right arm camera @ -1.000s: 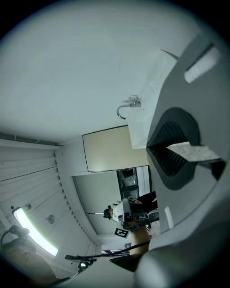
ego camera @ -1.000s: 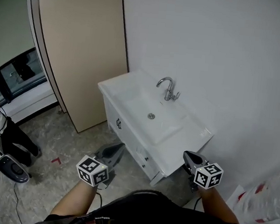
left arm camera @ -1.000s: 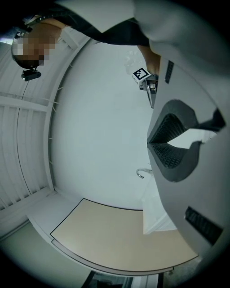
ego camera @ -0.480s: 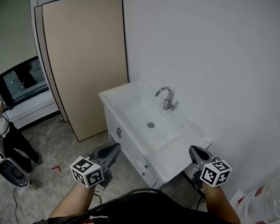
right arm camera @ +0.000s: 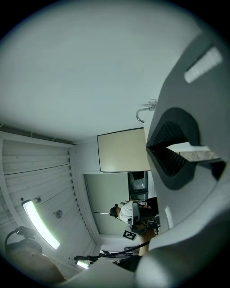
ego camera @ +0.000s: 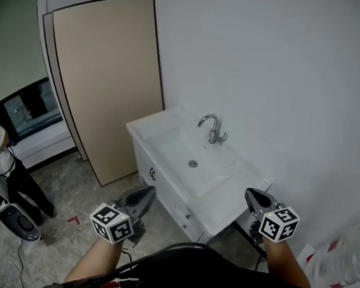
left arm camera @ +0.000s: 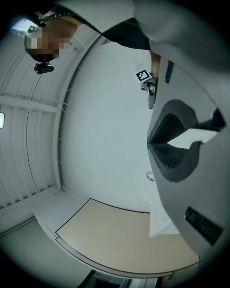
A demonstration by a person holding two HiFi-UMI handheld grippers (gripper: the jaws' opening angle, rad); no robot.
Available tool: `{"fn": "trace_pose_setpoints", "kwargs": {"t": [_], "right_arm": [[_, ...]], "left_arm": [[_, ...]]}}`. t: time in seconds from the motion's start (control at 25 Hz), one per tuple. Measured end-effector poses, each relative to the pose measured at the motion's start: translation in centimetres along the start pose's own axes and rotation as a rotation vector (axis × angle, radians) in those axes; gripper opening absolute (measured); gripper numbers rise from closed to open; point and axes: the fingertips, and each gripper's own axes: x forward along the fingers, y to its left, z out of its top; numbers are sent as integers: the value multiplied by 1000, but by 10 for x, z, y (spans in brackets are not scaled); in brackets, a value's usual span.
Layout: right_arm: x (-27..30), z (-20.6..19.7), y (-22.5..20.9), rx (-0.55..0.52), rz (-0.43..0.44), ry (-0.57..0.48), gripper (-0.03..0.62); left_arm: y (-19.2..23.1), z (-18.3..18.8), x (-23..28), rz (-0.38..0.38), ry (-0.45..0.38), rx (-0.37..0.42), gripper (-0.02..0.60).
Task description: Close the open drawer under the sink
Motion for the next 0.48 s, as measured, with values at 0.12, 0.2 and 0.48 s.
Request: {"fn": "trace_pose_setpoints", "kwargs": {"t": [0.12,0.2,0.48], "right_arm": [[-1,-2,-1,-1,-2,4,0],[-2,-3,-1,-1,-1,5,0],[-6,-8,-1,-1,-3,12,-1]], "left_arm": [[0,-2,0,-1,8,-1,-2],[-2,-4,0,-1,13,-2,-2],[-5,-7,-1,-6,16,-7,-2]]}}
